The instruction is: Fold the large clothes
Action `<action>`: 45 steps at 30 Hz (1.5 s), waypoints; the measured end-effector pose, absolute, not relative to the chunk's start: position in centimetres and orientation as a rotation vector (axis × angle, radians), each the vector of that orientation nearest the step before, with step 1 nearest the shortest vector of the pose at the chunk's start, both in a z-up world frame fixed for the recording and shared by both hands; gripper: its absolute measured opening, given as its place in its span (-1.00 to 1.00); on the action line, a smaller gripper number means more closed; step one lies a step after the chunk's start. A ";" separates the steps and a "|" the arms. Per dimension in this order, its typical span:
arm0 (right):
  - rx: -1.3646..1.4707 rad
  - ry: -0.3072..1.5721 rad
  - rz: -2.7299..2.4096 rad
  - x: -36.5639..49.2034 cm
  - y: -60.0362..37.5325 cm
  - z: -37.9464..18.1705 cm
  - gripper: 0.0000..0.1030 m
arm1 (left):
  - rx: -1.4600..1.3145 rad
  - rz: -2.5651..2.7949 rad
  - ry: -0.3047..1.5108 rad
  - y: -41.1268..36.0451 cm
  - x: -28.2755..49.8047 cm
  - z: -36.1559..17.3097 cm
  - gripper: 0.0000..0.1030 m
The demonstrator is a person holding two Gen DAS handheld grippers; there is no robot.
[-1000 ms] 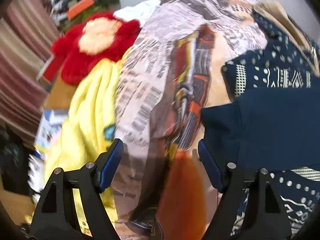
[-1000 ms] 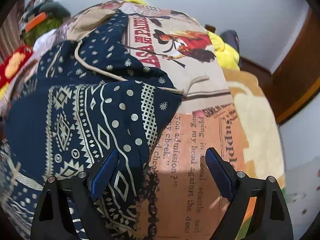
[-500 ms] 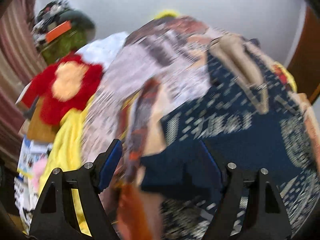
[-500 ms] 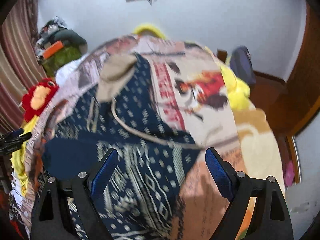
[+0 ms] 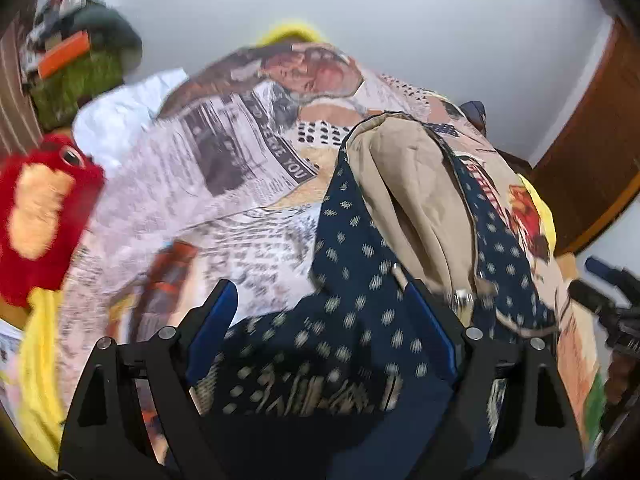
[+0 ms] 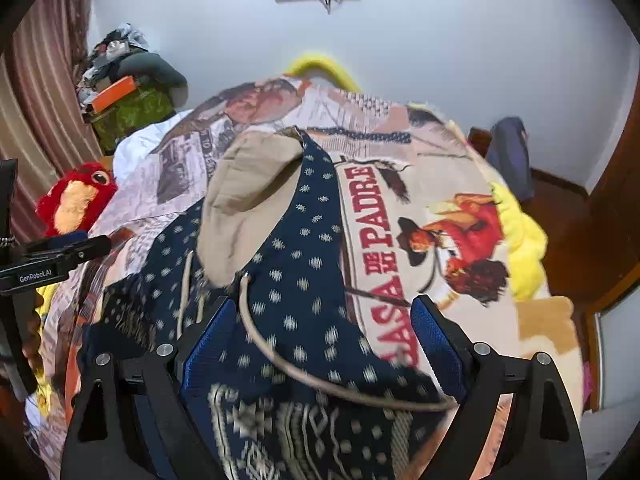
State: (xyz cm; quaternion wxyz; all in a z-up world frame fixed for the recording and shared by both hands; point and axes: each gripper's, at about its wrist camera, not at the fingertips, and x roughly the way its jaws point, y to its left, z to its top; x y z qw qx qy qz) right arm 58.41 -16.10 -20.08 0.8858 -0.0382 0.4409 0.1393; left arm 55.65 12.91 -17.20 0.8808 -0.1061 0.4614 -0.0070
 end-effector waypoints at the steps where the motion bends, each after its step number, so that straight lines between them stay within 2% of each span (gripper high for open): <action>1: -0.070 0.929 0.289 59.2 -15.9 -20.5 0.71 | -0.238 -0.017 0.972 12.9 56.4 -17.8 0.65; 13: 0.074 1.081 0.275 68.4 -13.8 -26.7 0.70 | -0.377 -0.006 1.077 12.1 64.0 -24.4 0.65; 16: 0.172 1.124 0.275 69.7 -14.1 -28.2 0.63 | -0.388 0.012 1.066 12.2 64.7 -25.0 0.65; 17: 0.195 1.120 0.274 69.9 -14.2 -28.4 0.54 | -0.383 0.016 1.063 12.1 64.8 -25.0 0.59; 18: 0.216 1.108 0.269 70.0 -14.2 -28.4 0.38 | -0.376 0.013 1.057 11.9 64.9 -24.9 0.50; 19: 0.223 1.102 0.272 70.0 -14.2 -28.4 0.29 | -0.376 0.001 1.052 11.7 64.9 -24.8 0.17; 20: 0.224 1.097 0.280 70.1 -14.0 -28.3 0.03 | -0.382 -0.026 1.046 11.4 64.9 -24.7 -0.28; 21: 0.220 1.090 0.300 70.0 -13.7 -28.0 -0.27 | -0.383 -0.049 1.049 11.0 64.9 -24.5 -0.55; 22: 0.218 1.091 0.324 69.9 -13.3 -27.8 -0.39 | -0.363 -0.050 1.047 10.6 64.9 -24.3 -0.61; 23: 0.210 1.095 0.338 69.8 -12.9 -27.5 -0.63 | -0.309 -0.046 1.041 9.8 64.7 -23.9 -0.76; 24: 0.202 1.098 0.350 69.7 -12.6 -27.4 -0.74 | -0.274 -0.045 1.036 9.3 64.6 -23.6 -0.78; 27: 0.122 1.064 0.376 68.4 -11.6 -25.9 -0.84 | -0.235 -0.071 1.002 8.6 63.5 -21.9 -0.80; 36: 0.049 0.948 0.481 60.5 -12.6 -20.6 -0.86 | -0.141 -0.198 0.891 8.0 56.0 -14.5 -0.80; 40: -0.015 0.920 0.517 55.3 -13.0 -19.7 -0.86 | -0.130 -0.259 0.905 7.8 51.2 -13.9 -0.80; 45: -0.077 0.926 0.554 49.2 -13.4 -20.1 -0.85 | -0.042 -0.274 0.947 6.6 45.8 -15.6 -0.80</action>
